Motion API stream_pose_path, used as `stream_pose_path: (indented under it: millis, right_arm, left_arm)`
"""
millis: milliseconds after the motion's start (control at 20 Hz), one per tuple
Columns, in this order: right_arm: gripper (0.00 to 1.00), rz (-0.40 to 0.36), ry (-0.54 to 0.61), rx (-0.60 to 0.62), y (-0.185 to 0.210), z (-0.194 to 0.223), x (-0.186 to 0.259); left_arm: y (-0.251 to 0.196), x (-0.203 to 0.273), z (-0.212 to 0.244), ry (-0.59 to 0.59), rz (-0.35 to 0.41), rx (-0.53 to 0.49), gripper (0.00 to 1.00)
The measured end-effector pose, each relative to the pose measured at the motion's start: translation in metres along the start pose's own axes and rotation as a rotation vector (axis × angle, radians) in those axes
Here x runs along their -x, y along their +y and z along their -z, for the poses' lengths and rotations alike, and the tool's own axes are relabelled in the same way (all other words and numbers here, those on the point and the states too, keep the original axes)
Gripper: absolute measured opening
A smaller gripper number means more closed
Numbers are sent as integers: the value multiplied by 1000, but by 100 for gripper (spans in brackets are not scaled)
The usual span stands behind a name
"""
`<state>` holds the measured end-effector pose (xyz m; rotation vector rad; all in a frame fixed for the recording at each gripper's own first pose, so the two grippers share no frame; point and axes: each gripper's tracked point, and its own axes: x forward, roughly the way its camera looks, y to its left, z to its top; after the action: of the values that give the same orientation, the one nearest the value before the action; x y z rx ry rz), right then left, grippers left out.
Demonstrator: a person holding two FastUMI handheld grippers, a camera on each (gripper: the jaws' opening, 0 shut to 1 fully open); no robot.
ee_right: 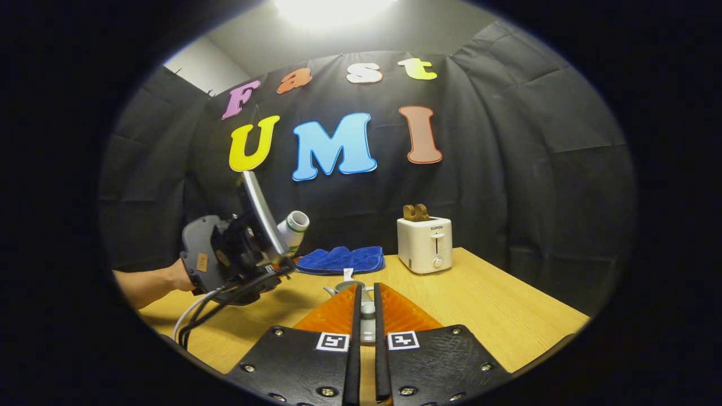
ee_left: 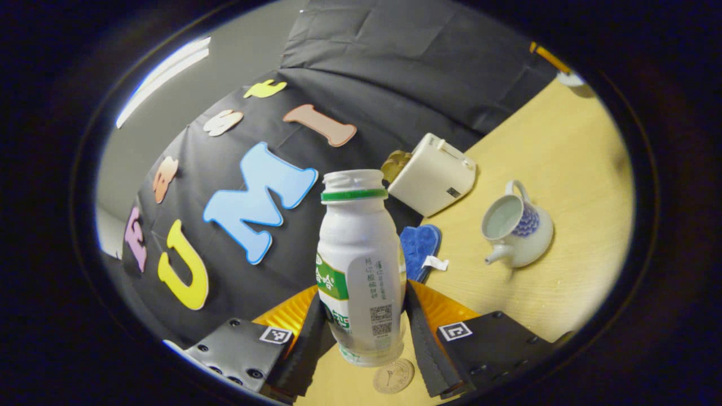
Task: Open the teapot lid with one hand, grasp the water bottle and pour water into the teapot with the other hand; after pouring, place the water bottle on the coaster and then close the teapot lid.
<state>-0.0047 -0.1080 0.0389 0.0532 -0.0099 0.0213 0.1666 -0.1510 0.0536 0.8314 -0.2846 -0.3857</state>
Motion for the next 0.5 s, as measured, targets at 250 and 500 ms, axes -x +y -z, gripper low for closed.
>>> stream_pose_path:
  millis: [250, 500]
  right_arm:
    - [11, -21, 1, 89, 23, -7, -50]
    - [10, 8, 8, 127, 31, -9, -105]
  left_arm:
    - [23, 22, 22, 12, -48, 310, 85]
    - [45, 32, 36, 8, -35, 618, 85]
